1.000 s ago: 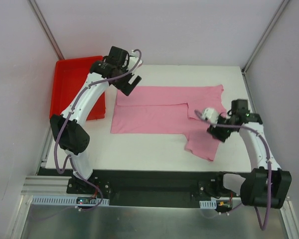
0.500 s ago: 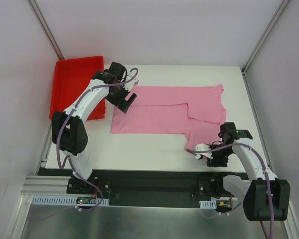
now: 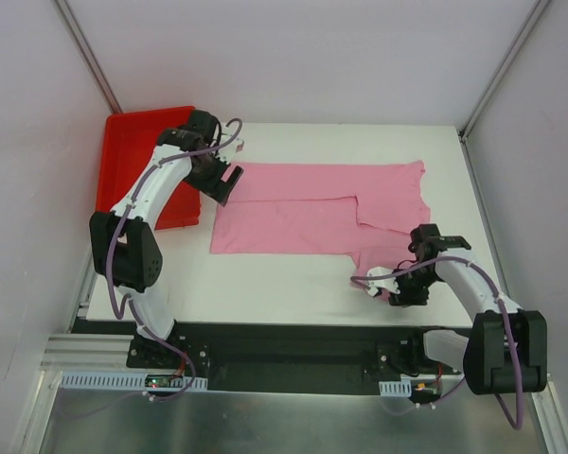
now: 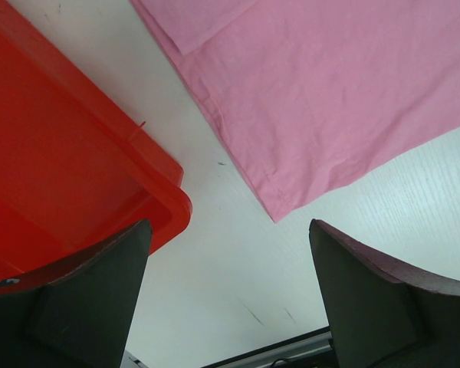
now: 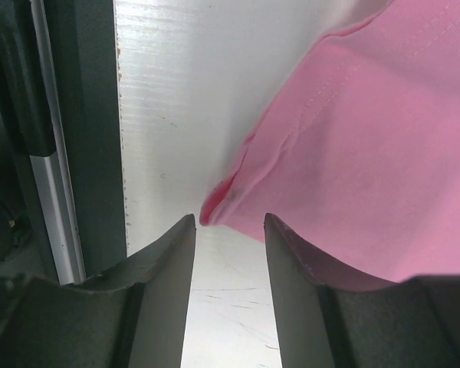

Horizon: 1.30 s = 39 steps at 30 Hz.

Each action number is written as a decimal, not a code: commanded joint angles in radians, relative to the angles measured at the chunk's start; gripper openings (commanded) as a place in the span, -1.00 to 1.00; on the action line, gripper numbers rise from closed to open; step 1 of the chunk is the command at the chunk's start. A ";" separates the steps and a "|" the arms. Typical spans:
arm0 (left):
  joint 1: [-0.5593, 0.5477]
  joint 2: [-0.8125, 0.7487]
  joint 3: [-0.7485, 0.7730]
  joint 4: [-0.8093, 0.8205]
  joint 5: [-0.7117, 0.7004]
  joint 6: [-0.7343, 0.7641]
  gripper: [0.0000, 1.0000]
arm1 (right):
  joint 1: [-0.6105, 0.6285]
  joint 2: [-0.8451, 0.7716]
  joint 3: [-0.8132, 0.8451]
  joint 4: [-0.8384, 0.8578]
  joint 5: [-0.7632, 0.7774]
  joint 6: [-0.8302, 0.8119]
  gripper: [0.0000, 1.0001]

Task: Roll the t-shirts
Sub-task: Fold the T-shirt at the center of the board.

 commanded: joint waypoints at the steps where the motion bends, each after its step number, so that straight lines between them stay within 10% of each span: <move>1: 0.027 -0.004 0.031 -0.031 0.011 0.007 0.68 | 0.005 -0.039 -0.019 -0.064 0.000 -0.052 -0.12; 11: 0.041 -0.015 -0.001 -0.034 0.011 0.013 0.68 | 0.013 0.004 -0.068 0.035 0.021 -0.010 -0.19; 18: 0.041 -0.073 -0.171 -0.066 0.129 -0.001 0.46 | 0.018 -0.005 -0.059 0.125 0.044 0.115 -0.98; 39: 0.001 0.141 -0.343 0.025 0.026 -0.079 0.09 | 0.010 -0.136 -0.133 0.095 0.109 0.362 -0.99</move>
